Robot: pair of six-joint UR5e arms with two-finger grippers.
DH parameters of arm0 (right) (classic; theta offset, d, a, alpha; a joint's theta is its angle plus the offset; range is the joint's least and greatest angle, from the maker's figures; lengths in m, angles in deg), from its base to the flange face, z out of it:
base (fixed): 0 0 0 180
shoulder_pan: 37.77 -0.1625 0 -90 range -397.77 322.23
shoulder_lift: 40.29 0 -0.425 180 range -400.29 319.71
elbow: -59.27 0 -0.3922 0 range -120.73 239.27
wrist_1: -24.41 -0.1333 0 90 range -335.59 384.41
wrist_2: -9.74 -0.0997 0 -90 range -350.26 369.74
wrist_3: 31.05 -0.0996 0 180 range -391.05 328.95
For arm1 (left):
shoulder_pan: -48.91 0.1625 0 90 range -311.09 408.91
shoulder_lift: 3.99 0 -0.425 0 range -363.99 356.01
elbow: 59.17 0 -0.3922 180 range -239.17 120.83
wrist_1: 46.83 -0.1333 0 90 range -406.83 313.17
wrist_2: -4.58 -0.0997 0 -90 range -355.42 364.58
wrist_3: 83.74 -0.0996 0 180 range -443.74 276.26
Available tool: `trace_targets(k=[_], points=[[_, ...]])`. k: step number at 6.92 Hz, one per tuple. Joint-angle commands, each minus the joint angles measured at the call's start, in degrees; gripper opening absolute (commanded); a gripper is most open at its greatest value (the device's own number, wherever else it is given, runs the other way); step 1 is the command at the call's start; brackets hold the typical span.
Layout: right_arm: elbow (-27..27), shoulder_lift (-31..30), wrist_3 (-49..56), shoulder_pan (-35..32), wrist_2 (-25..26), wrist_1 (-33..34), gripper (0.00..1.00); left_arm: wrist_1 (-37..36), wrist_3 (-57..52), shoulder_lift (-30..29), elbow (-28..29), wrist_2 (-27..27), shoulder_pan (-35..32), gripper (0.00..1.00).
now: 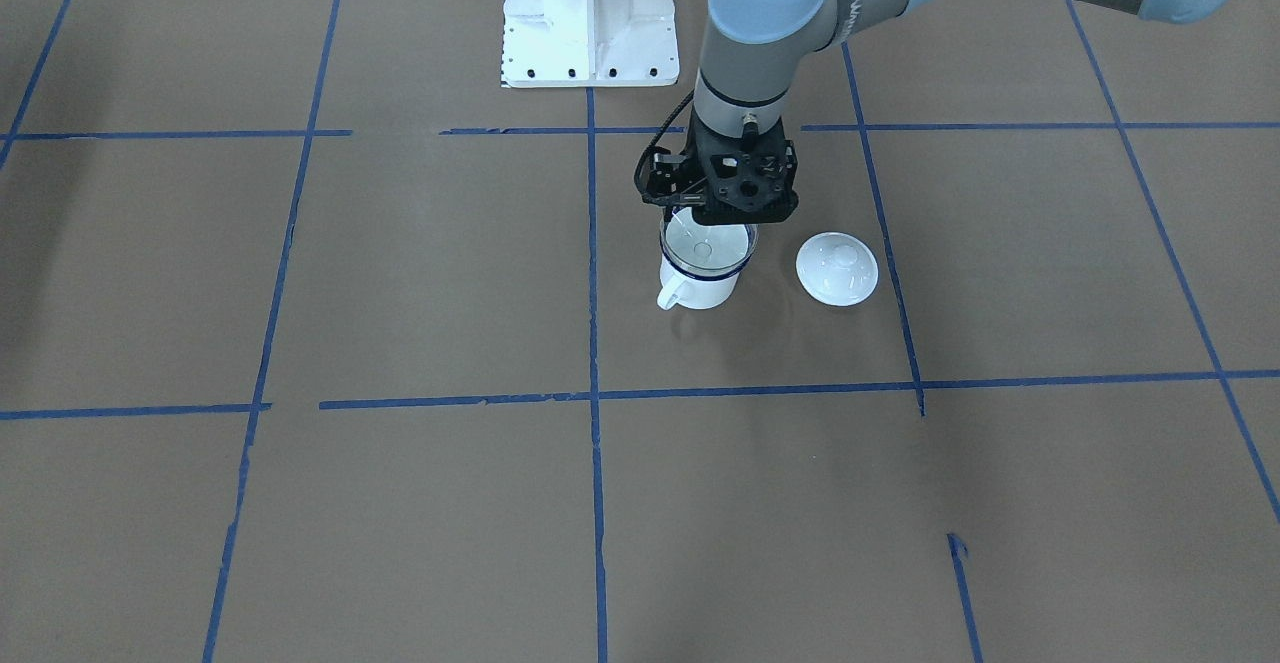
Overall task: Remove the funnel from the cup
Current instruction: 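Reach the left gripper down over the glass funnel in the mug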
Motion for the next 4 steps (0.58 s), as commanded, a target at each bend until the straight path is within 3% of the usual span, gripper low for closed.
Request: trace_targets(k=[1,4], points=[[0.00,0.00,0.00,0.00,0.00,0.00,1.00,3.53,1.83,-1.80,5.05,-0.51,2.76,0.89],[0.00,0.00,0.00,0.00,0.00,0.00,1.00,3.99,1.83,-1.62,5.06,-0.59,3.57,0.50]])
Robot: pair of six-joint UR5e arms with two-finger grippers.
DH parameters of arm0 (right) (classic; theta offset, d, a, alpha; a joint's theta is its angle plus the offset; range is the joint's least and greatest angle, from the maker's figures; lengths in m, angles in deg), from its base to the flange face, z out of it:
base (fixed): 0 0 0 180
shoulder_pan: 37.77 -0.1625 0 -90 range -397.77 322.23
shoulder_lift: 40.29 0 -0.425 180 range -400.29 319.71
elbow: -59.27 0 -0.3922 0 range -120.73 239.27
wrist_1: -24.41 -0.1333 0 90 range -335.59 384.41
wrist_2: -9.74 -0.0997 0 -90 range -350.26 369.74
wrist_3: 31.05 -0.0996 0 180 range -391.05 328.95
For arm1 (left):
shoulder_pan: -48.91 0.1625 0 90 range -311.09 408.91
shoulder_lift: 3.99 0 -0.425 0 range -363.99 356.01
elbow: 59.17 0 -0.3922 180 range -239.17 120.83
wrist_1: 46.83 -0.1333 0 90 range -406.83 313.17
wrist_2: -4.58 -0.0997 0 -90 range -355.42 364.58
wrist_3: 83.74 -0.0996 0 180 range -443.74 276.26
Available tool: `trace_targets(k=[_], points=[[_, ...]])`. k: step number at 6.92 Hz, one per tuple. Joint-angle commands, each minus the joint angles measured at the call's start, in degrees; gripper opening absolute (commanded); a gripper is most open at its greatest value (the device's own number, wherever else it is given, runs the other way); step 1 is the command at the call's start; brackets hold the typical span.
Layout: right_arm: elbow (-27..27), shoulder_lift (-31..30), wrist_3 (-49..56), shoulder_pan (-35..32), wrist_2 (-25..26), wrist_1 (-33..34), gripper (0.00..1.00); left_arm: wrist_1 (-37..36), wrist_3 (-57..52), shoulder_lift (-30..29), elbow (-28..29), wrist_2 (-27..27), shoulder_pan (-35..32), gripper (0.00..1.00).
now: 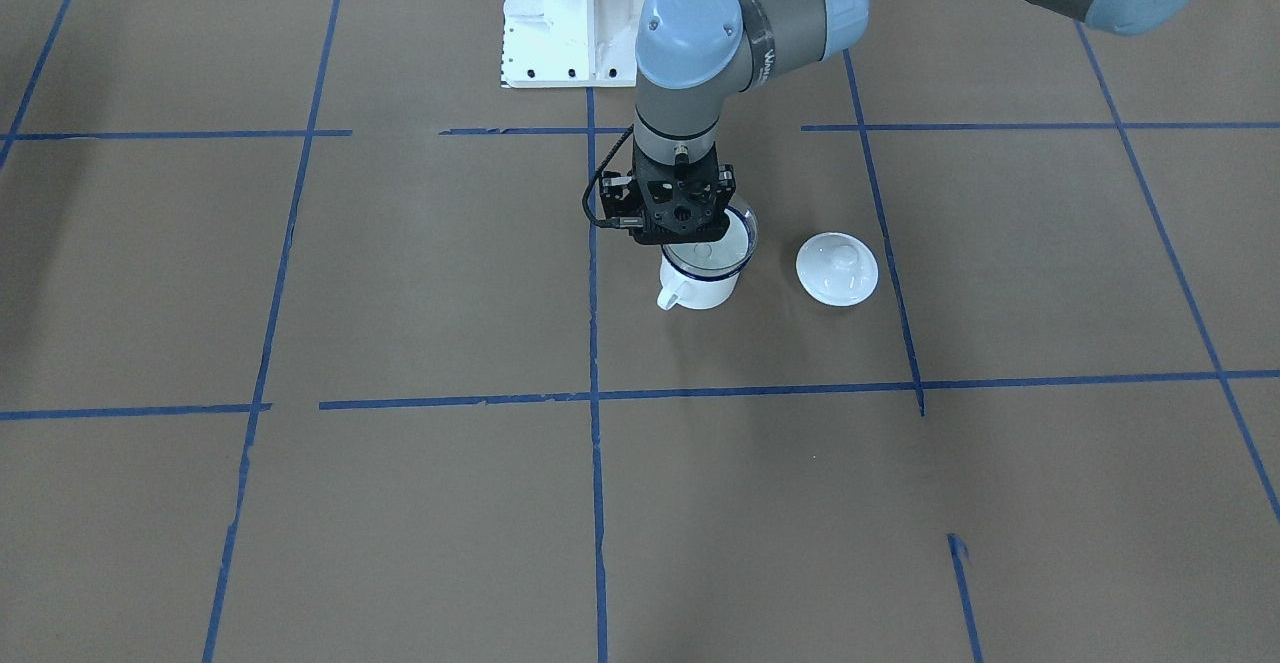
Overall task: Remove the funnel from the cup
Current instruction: 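Close the left gripper on the glass funnel's rim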
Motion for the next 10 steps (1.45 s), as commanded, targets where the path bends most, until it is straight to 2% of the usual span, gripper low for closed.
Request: trace_targets(k=[1,4,7,10], points=[[0.00,0.00,0.00,0.00,0.00,0.00,1.00,0.01,-0.11,0.41,0.05,-0.15,0.11,0.37],[0.00,0.00,0.00,0.00,0.00,0.00,1.00,0.19,-0.20,1.29,-0.90,-1.91,0.02,0.03],[0.00,0.00,0.00,0.00,0.00,0.00,1.00,-4.10,-0.20,1.20,-6.61,-1.82,-0.15,0.00],[0.00,0.00,0.00,0.00,0.00,0.00,1.00,-16.31,-0.81,0.50,-18.19,-2.00,-4.61,0.00]])
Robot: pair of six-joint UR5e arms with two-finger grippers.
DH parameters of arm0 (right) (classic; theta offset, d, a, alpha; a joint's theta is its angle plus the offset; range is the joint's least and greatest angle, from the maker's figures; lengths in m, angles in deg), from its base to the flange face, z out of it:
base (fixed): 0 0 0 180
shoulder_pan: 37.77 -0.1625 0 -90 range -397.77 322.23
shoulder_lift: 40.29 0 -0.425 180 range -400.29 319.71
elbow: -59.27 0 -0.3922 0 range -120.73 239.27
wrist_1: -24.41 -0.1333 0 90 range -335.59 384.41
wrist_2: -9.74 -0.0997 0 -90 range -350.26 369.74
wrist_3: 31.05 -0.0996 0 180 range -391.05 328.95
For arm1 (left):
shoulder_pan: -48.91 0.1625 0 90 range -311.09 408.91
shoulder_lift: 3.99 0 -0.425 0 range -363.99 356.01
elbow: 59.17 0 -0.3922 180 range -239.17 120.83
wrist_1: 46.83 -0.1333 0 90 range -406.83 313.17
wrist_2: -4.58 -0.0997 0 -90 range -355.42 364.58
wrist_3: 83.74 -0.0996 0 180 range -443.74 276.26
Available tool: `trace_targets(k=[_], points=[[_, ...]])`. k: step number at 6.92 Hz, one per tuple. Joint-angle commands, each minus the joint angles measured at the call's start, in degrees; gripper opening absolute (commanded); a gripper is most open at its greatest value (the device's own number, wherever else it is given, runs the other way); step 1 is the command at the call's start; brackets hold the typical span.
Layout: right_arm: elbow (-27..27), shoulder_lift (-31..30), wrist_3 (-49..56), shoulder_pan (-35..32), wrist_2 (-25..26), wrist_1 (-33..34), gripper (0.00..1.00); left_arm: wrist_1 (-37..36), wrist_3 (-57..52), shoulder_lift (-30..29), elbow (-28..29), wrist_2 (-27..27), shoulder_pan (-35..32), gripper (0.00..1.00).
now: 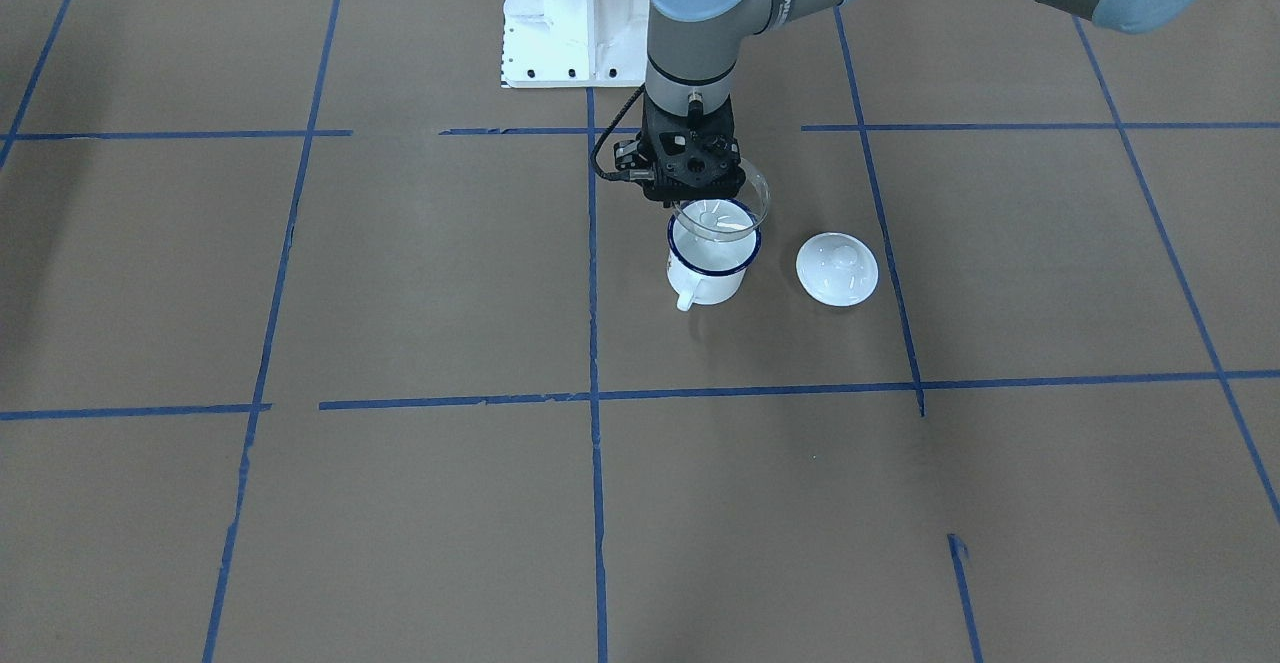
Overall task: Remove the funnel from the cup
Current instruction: 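Lift the glass funnel out of the mug with the left gripper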
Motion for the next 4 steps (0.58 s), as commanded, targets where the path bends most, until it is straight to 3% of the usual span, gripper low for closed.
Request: trace_targets(k=[1,2,3,4], points=[[0.00,0.00,0.00,0.00,0.00,0.00,1.00,-3.99,0.31,-0.11,-5.52,0.14,-6.09,0.00],[0.00,0.00,0.00,0.00,0.00,0.00,1.00,2.37,1.45,0.76,-4.40,0.14,-10.74,0.00],[0.00,0.00,0.00,0.00,0.00,0.00,1.00,16.09,11.73,4.51,-1.43,0.05,-13.57,0.00],[0.00,0.00,0.00,0.00,0.00,0.00,1.00,28.15,19.49,7.16,2.69,-6.13,-14.38,0.00]])
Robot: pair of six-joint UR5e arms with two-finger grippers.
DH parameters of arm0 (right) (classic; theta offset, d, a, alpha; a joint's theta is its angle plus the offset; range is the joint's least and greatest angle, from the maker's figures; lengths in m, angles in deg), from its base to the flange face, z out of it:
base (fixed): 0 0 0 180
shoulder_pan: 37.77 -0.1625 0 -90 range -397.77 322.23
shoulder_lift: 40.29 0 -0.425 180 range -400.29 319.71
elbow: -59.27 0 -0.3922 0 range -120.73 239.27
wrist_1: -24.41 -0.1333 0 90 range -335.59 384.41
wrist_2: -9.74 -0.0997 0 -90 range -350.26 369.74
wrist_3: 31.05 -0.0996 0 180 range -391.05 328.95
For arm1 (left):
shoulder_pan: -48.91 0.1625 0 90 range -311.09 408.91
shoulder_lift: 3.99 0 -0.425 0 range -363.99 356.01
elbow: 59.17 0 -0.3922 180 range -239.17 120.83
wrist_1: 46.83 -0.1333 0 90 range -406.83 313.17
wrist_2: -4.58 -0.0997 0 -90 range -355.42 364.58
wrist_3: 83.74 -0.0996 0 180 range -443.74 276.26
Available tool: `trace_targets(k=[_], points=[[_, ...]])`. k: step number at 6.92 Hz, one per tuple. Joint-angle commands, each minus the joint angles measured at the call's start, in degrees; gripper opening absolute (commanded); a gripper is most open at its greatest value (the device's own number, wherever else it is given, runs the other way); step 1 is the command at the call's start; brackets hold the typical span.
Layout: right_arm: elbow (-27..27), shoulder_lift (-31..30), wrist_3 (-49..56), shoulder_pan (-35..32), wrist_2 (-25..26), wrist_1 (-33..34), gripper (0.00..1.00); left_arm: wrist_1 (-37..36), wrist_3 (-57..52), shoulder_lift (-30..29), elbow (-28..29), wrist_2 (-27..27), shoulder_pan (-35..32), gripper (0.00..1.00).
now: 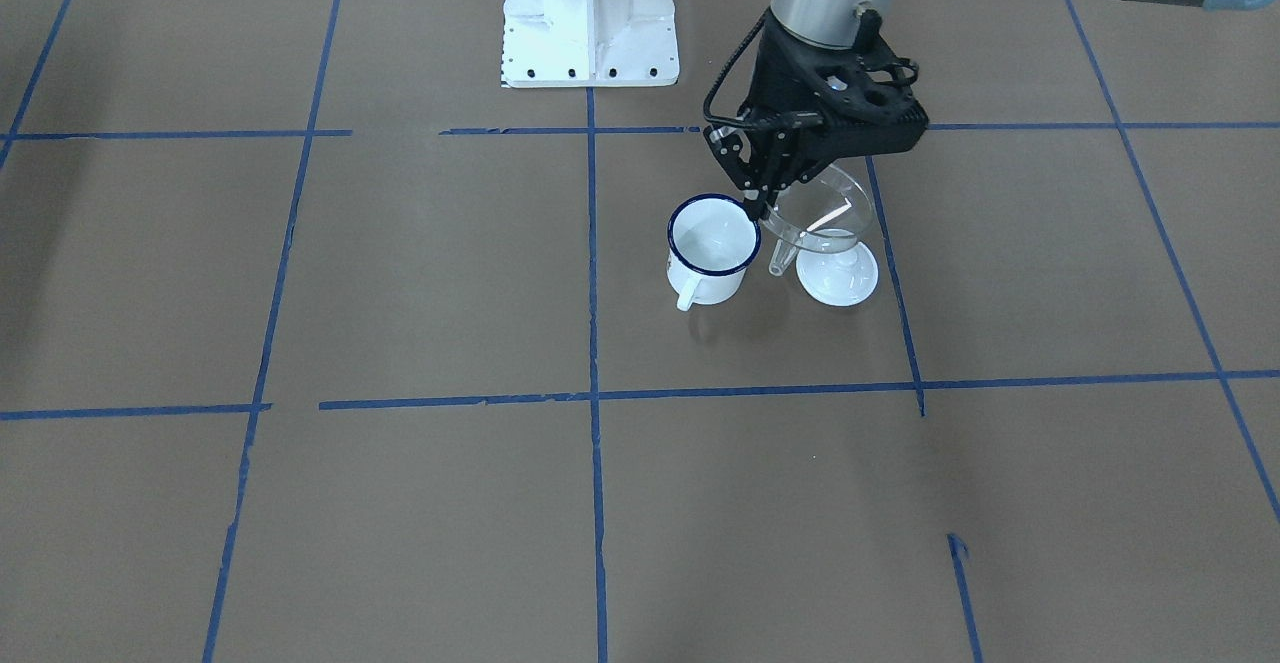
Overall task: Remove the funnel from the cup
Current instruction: 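Lift the glass funnel out of the mug with the left gripper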
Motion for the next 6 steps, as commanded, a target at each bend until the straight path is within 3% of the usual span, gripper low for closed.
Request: trace_targets(k=[1,3,5,6], points=[[0.09,0.00,0.00,0.00,0.00,0.00,1.00,18.44,12.64,3.67,7.62,-8.00,-2.02,0.00],[0.00,0.00,0.00,0.00,0.00,0.00,1.00,29.33,22.82,3.77,17.18,-16.34,-1.67,0.00],[0.00,0.00,0.00,0.00,0.00,0.00,1.00,43.38,31.28,4.03,28.79,-30.28,3.14,0.00],[0.00,0.00,0.00,0.00,0.00,0.00,1.00,46.41,34.01,4.03,31.97,-36.62,5.08,0.00]])
